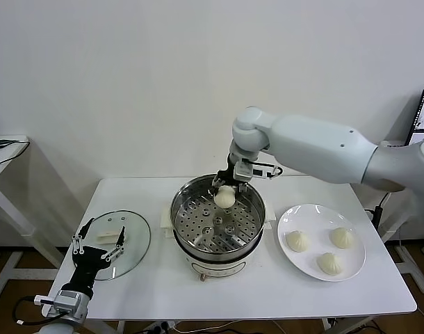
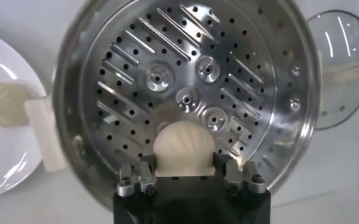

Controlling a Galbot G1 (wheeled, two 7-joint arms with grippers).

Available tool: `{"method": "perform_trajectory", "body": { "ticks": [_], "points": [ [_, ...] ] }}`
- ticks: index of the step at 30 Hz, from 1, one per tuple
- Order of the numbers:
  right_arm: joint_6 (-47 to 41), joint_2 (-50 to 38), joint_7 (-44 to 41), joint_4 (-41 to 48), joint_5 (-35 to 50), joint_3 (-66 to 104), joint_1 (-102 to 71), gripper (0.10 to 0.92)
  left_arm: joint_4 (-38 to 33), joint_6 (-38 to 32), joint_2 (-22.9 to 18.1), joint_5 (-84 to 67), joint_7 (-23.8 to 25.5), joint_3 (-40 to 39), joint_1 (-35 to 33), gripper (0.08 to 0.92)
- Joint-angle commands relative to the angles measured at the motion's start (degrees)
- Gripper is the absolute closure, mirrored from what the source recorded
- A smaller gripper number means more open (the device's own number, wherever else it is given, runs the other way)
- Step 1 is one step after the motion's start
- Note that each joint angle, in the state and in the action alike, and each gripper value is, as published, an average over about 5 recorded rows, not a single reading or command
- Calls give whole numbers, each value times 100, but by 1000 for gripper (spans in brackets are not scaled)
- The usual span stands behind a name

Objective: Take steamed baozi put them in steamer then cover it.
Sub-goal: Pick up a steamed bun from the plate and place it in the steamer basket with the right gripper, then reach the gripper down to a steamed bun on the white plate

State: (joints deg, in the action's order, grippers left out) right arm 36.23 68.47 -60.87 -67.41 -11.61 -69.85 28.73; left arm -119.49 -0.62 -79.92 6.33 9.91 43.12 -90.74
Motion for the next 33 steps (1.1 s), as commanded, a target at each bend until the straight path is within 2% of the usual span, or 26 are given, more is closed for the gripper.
{"method": "perform_trajectory", "body": {
  "ticks": [1,12,17,20,28,33],
  "points": [
    [93,197,52,334,-180,77,-286,380,17,-7,-1,6,7,0,1,177],
    [194,392,18,722,-575,361,-408,366,50,-51,-4,12,29,34,-25,177],
    [188,349,35,724,-599,378,-398,250,37,-57,-12,13,28,20,-34,177],
    [171,278,34,644,-430,371,-358,211,23,-58,-20,18,24,1,-44,177],
    [-467,-593,-177,-134,1042,302,393,203,-64,-52,-31,70,3,-77,-99,177],
    [-1608,-1768,-725,-1109,2423,-138,1327,203,-183,-55,-45,105,-8,-122,-179,177]
  ]
}}
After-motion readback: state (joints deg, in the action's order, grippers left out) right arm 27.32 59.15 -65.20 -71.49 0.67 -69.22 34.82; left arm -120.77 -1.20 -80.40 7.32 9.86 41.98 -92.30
